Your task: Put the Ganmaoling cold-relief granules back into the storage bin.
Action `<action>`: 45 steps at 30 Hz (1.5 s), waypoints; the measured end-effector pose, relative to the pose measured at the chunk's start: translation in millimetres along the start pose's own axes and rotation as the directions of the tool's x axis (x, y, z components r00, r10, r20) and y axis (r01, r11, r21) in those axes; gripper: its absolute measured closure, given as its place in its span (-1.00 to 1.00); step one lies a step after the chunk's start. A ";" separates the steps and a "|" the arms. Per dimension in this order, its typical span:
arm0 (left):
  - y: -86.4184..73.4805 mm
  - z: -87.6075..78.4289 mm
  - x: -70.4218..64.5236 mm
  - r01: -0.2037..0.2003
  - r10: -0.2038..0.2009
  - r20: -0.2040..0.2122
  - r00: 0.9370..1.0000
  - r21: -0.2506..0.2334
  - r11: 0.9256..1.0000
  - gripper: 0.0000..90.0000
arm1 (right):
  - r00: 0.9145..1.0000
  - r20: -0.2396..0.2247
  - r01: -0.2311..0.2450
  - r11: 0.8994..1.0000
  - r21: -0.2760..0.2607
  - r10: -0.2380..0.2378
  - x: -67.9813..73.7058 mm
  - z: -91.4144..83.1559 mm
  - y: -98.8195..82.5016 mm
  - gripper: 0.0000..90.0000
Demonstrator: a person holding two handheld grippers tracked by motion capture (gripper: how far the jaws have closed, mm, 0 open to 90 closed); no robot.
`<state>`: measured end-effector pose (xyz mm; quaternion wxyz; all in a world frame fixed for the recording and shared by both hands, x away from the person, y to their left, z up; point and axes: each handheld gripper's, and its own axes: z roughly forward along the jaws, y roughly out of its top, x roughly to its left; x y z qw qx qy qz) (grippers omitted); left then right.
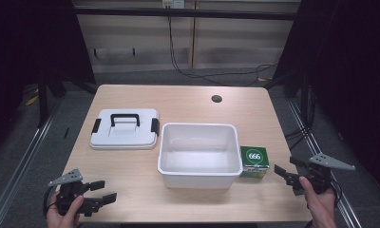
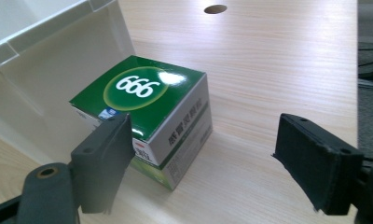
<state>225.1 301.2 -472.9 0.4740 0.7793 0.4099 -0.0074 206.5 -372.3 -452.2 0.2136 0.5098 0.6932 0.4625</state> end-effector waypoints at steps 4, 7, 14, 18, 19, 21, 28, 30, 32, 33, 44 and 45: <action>0.7 0.4 -0.7 -0.006 0.006 0.004 1.000 -0.002 1.000 -0.63 | 1.000 -0.013 -0.006 0.998 0.061 0.007 0.1 4.1 -0.6 -0.61; 0.2 0.5 -0.3 0.000 0.000 -0.001 1.000 -0.002 1.000 -0.63 | 0.999 -0.028 -0.014 0.996 0.083 0.016 -0.4 6.6 -0.3 -0.65; 0.6 0.4 -0.9 -0.013 0.013 0.004 1.000 0.005 1.000 -0.62 | 0.995 -0.098 0.011 0.994 0.109 0.000 5.0 9.9 5.5 -0.68; 0.4 0.4 -0.8 -0.006 0.006 0.004 1.000 -0.002 1.000 -0.63 | 0.989 -0.146 0.007 0.994 0.111 0.009 6.8 7.8 10.7 -0.68; 0.4 0.0 -0.3 -0.006 0.006 0.003 1.000 -0.001 1.000 -0.63 | 0.990 -0.142 0.006 0.995 0.104 0.009 7.1 6.8 12.2 -0.69; 0.3 0.1 -0.5 -0.001 0.001 0.004 1.000 -0.003 1.000 -0.63 | 0.991 -0.136 0.011 0.995 0.099 0.002 7.6 5.8 14.8 -0.68; -0.1 -0.3 -0.3 -0.001 0.001 0.003 1.000 -0.004 1.000 -0.63 | 0.984 -0.177 0.040 0.989 0.144 -0.014 17.9 7.4 27.5 -0.63; -0.1 -0.1 -0.1 0.000 0.000 0.003 1.000 -0.004 1.000 -0.63 | 0.980 -0.196 0.043 0.987 0.154 -0.012 19.9 8.6 31.4 -0.65; -0.1 0.1 -0.2 -0.001 0.002 0.002 1.000 -0.003 1.000 -0.63 | 0.978 -0.208 0.033 0.985 0.171 0.004 19.7 9.2 34.5 -0.71; -0.1 0.3 -0.1 -0.004 0.004 0.000 1.000 -0.001 1.000 -0.63 | 0.976 -0.216 0.038 0.983 0.182 0.003 19.4 9.3 35.8 -0.71; -0.4 1.6 -0.8 -0.004 0.004 0.001 1.000 0.007 1.000 -0.63 | 0.948 -0.309 0.142 0.970 0.200 -0.075 22.4 10.3 59.4 -0.65; -0.4 1.4 -0.7 -0.002 0.002 0.000 1.000 0.006 1.000 -0.63 | 0.946 -0.312 0.161 0.966 0.203 -0.092 22.8 11.6 62.2 -0.65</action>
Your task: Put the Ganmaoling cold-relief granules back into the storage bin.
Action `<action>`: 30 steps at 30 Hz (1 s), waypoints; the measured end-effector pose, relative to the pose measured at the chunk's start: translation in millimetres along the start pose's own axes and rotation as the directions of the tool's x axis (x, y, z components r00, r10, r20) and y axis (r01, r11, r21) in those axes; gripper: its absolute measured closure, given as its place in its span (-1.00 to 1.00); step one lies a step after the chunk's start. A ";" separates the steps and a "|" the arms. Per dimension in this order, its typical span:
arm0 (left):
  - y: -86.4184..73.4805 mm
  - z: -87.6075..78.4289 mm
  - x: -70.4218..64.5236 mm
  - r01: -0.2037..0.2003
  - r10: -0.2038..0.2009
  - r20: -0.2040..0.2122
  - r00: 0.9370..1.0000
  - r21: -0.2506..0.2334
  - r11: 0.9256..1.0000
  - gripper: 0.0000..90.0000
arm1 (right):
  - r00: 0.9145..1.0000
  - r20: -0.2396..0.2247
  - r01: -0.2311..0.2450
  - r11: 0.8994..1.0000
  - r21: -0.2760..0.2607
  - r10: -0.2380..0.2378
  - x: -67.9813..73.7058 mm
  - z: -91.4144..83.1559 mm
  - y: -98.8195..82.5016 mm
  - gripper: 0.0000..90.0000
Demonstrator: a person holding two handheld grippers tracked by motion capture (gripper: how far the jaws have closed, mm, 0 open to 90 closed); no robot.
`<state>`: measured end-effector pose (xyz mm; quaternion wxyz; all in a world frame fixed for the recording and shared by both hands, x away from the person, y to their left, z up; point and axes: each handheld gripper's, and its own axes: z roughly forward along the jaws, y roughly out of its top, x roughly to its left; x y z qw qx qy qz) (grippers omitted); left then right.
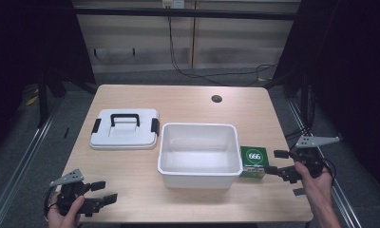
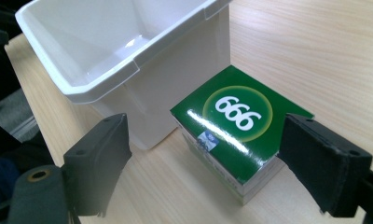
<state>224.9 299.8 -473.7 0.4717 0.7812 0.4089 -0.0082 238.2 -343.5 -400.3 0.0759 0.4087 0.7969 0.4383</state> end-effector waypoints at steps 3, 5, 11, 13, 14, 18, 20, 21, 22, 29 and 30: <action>0.1 0.0 -0.1 -0.002 0.002 0.002 1.000 -0.001 1.000 -0.63 | 0.999 -0.012 0.036 0.999 0.023 -0.035 1.2 2.8 8.7 -0.65; 0.3 0.7 -0.2 0.001 -0.001 0.000 1.000 0.003 1.000 -0.63 | 0.998 -0.022 0.053 0.997 0.057 -0.052 2.2 5.6 14.7 -0.65; 0.2 0.8 0.0 0.004 -0.004 0.002 1.000 0.000 1.000 -0.62 | 0.995 -0.058 0.093 0.986 0.138 -0.086 3.5 13.7 33.9 -0.68; 0.3 1.0 -0.1 0.002 -0.002 0.001 1.000 0.003 1.000 -0.63 | 0.993 -0.044 0.114 0.983 0.142 -0.109 3.9 16.4 37.6 -0.66; 0.4 1.1 -0.1 0.001 -0.001 0.003 1.000 0.003 1.000 -0.63 | 0.992 -0.052 0.122 0.981 0.152 -0.115 4.0 17.8 39.4 -0.66; 0.2 0.8 0.1 0.002 -0.002 0.003 1.000 0.003 1.000 -0.63 | 0.986 -0.076 0.158 0.976 0.152 -0.148 2.3 20.3 46.8 -0.69; 0.3 0.9 -0.2 0.001 -0.001 0.003 1.000 0.003 1.000 -0.63 | 0.984 -0.077 0.172 0.973 0.152 -0.162 1.5 20.3 49.8 -0.71; 0.3 0.9 -0.2 0.000 0.000 0.004 1.000 0.003 1.000 -0.63 | 0.981 -0.078 0.191 0.969 0.157 -0.180 1.1 20.6 52.4 -0.71; 0.3 0.9 -0.2 0.000 0.000 0.004 1.000 0.003 1.000 -0.63 | 0.978 -0.084 0.204 0.964 0.169 -0.192 0.8 21.2 54.3 -0.71; 0.2 1.2 -0.1 0.002 -0.002 0.001 1.000 0.004 1.000 -0.63 | 0.959 -0.124 0.279 0.923 0.266 -0.254 1.6 26.9 63.0 -0.67; 0.3 1.0 0.1 0.001 -0.001 -0.001 1.000 0.004 1.000 -0.63 | 0.956 -0.126 0.291 0.914 0.284 -0.266 0.8 28.9 67.0 -0.68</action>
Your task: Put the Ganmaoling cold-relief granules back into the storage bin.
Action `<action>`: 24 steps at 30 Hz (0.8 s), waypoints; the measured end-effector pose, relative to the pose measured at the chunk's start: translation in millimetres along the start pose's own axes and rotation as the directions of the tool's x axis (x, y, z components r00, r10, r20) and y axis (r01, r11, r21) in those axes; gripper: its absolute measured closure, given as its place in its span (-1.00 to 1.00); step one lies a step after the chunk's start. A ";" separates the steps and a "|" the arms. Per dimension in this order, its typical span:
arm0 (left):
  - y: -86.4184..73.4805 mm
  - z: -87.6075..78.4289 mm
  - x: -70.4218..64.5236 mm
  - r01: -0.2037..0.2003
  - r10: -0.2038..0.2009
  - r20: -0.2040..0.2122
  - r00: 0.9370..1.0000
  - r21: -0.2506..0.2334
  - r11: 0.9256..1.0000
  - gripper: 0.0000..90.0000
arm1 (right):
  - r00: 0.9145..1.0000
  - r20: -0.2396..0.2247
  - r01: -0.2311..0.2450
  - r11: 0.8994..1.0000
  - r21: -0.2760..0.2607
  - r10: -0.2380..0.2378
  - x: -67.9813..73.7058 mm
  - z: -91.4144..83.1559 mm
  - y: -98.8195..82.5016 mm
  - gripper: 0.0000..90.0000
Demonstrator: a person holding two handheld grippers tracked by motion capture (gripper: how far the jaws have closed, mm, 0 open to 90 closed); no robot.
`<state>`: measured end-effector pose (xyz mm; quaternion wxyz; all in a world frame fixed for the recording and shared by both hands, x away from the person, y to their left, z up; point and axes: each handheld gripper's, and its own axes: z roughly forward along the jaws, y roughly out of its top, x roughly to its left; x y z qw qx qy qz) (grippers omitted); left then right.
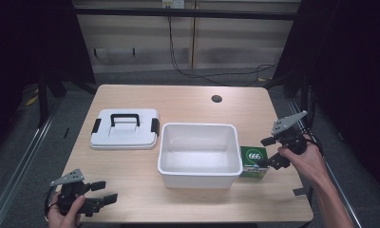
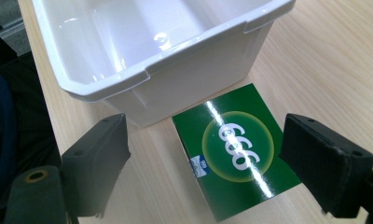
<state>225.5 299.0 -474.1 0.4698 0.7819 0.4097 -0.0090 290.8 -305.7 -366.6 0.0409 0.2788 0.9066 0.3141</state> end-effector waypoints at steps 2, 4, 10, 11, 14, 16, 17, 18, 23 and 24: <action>0.0 0.0 0.0 0.000 0.000 0.001 1.000 0.000 1.000 -0.63 | 1.000 -0.013 0.008 1.000 0.015 -0.008 -1.6 0.7 3.5 -0.68; 0.0 0.1 0.2 0.000 0.000 0.002 1.000 0.000 1.000 -0.63 | 0.999 -0.017 0.027 0.999 0.039 -0.027 -3.4 2.2 7.3 -0.69; 0.0 0.2 0.6 0.001 -0.001 0.001 1.000 -0.001 1.000 -0.63 | 0.999 -0.028 0.049 0.994 0.102 -0.046 -6.3 5.8 21.1 -0.70; 0.0 0.3 0.6 0.002 -0.002 0.002 1.000 0.000 1.000 -0.63 | 0.998 -0.034 0.054 0.993 0.103 -0.051 -7.0 5.7 22.6 -0.71; 0.0 0.3 0.8 0.002 -0.002 0.003 1.000 0.000 1.000 -0.63 | 0.996 -0.054 0.074 0.990 0.118 -0.068 -9.8 8.0 24.9 -0.71; 0.0 0.4 0.8 0.002 -0.002 0.002 1.000 -0.001 1.000 -0.63 | 0.994 -0.059 0.099 0.986 0.136 -0.092 -10.9 12.0 25.1 -0.72; 0.0 0.5 0.7 0.003 -0.003 0.001 1.000 0.000 1.000 -0.63 | 0.993 -0.065 0.107 0.982 0.155 -0.098 -10.2 14.2 25.4 -0.72; 0.0 0.5 0.8 0.001 -0.001 0.000 1.000 0.001 1.000 -0.63 | 0.988 -0.078 0.143 0.976 0.164 -0.131 -9.9 17.8 25.9 -0.72; 0.0 0.7 0.9 0.002 -0.002 0.000 1.000 0.001 1.000 -0.63 | 0.986 -0.081 0.160 0.959 0.233 -0.144 -8.2 25.4 28.0 -0.73; 0.0 0.5 0.8 0.001 -0.001 0.001 1.000 0.000 1.000 -0.63 | 0.986 -0.078 0.162 0.958 0.237 -0.148 -9.5 26.5 28.0 -0.74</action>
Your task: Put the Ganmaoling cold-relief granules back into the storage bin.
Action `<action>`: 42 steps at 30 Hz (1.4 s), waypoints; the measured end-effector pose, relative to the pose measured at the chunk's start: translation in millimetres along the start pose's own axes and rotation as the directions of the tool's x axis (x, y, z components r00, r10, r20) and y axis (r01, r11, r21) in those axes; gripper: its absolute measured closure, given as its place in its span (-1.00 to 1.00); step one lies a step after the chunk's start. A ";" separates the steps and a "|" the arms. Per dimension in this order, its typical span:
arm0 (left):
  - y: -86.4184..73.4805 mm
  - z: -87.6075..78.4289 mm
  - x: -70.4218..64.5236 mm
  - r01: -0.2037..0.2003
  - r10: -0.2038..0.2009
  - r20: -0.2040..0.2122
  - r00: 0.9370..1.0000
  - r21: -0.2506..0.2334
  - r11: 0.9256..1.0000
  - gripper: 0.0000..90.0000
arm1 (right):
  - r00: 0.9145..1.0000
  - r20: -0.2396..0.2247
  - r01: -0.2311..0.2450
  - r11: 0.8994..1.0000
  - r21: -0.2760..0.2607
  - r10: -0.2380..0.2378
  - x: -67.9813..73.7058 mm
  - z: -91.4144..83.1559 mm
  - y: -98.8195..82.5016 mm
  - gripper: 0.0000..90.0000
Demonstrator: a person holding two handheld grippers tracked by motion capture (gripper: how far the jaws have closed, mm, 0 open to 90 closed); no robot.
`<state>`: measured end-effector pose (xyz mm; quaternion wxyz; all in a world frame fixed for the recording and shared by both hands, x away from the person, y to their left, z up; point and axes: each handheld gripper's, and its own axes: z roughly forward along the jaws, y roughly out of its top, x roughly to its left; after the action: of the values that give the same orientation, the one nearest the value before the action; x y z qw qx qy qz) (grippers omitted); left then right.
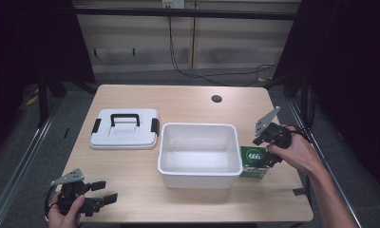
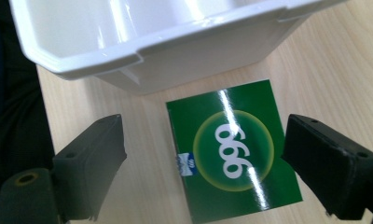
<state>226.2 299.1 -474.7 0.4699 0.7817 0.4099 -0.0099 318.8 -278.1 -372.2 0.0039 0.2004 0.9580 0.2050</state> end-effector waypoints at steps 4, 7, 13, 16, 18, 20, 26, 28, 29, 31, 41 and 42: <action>0.0 -0.2 0.3 0.003 -0.003 0.003 1.000 0.000 1.000 -0.63 | 1.000 -0.001 -0.005 0.999 0.033 0.005 -4.5 5.0 0.2 -0.79; 0.0 -0.2 0.5 0.002 -0.002 0.003 1.000 0.000 1.000 -0.63 | 1.000 0.006 0.016 0.998 0.056 -0.016 -5.6 8.6 1.2 -0.79; 0.1 0.1 0.4 0.000 0.000 0.002 1.000 0.002 1.000 -0.63 | 0.999 0.007 0.041 0.996 0.080 -0.041 -9.4 14.7 3.1 -0.81; 0.0 -0.1 0.1 0.000 0.000 0.004 1.000 0.001 1.000 -0.63 | 0.998 0.008 0.054 0.993 0.101 -0.055 -10.8 17.2 3.4 -0.81; 0.0 -0.1 0.3 -0.001 0.001 0.003 1.000 0.001 1.000 -0.63 | 0.997 0.016 0.071 0.991 0.111 -0.073 -11.3 19.0 3.4 -0.81; 0.1 0.2 0.2 -0.001 0.001 0.005 1.000 0.002 1.000 -0.63 | 0.997 0.017 0.075 0.988 0.135 -0.078 -12.0 21.5 3.8 -0.81; 0.0 0.0 0.0 -0.001 0.001 0.005 1.000 0.001 1.000 -0.63 | 0.996 0.011 0.084 0.982 0.170 -0.087 -12.7 26.8 4.8 -0.81; 0.0 0.0 -0.1 -0.002 0.002 0.005 1.000 0.001 1.000 -0.63 | 0.994 0.011 0.104 0.979 0.175 -0.107 -14.7 28.5 3.8 -0.81; 0.0 0.1 -0.1 -0.003 0.003 0.006 1.000 0.002 1.000 -0.63 | 0.994 0.008 0.103 0.977 0.185 -0.106 -14.9 28.9 3.8 -0.81; 0.1 0.1 0.0 -0.003 0.003 0.007 1.000 0.002 1.000 -0.63 | 0.993 0.002 0.116 0.973 0.200 -0.119 -15.4 31.1 3.2 -0.81; 0.0 -0.2 0.2 0.002 -0.002 0.012 1.000 0.002 1.000 -0.63 | 0.991 -0.005 0.129 0.964 0.234 -0.131 -17.5 42.8 3.3 -0.80; 0.0 -0.1 0.2 0.001 -0.001 0.010 1.000 0.002 1.000 -0.63 | 0.991 -0.007 0.131 0.962 0.240 -0.133 -17.6 43.2 3.6 -0.80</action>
<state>226.3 299.3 -474.7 0.4713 0.7818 0.4079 -0.0145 340.2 -265.0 -411.7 -0.0023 0.1361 0.9870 0.0860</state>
